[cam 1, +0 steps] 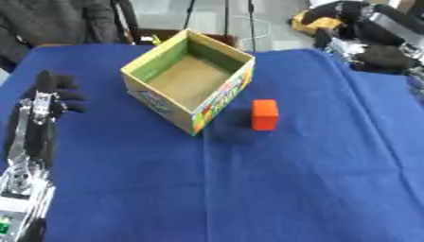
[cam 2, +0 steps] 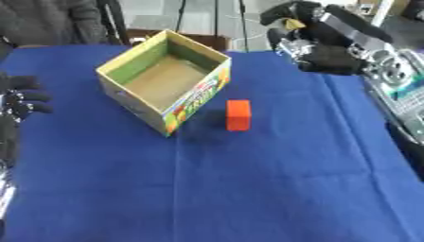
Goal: Pick up objects on the table and place them in the box.
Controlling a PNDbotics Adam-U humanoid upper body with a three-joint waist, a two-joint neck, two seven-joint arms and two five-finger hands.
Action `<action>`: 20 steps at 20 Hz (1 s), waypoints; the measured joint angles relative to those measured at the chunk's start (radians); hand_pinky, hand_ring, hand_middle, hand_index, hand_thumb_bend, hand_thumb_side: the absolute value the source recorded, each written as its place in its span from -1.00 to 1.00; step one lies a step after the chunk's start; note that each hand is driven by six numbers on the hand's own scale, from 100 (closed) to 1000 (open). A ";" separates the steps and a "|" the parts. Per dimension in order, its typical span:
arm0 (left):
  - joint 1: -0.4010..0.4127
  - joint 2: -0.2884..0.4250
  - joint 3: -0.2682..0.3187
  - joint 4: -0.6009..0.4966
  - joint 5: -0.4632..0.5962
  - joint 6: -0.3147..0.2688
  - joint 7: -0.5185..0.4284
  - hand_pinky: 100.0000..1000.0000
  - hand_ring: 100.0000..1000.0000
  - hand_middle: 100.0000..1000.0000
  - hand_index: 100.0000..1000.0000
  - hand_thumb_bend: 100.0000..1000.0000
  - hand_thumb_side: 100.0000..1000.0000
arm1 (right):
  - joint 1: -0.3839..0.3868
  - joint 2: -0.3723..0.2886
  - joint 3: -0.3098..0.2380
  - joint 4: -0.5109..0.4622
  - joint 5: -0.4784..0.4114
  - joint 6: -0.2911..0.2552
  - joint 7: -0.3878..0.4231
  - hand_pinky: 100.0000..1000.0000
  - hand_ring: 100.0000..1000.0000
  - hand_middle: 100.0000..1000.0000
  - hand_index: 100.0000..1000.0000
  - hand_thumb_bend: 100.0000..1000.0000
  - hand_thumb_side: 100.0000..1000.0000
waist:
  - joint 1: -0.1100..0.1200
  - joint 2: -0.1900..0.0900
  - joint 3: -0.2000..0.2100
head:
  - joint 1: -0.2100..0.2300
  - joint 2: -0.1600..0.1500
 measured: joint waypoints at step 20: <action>-0.021 -0.032 -0.021 -0.005 0.004 0.002 -0.025 -0.07 0.08 0.09 0.32 0.18 0.64 | -0.103 0.141 0.024 0.480 0.348 -0.290 0.326 0.60 1.00 0.66 0.74 -0.25 -0.12 | 0.002 0.020 0.050 | -0.060 -0.034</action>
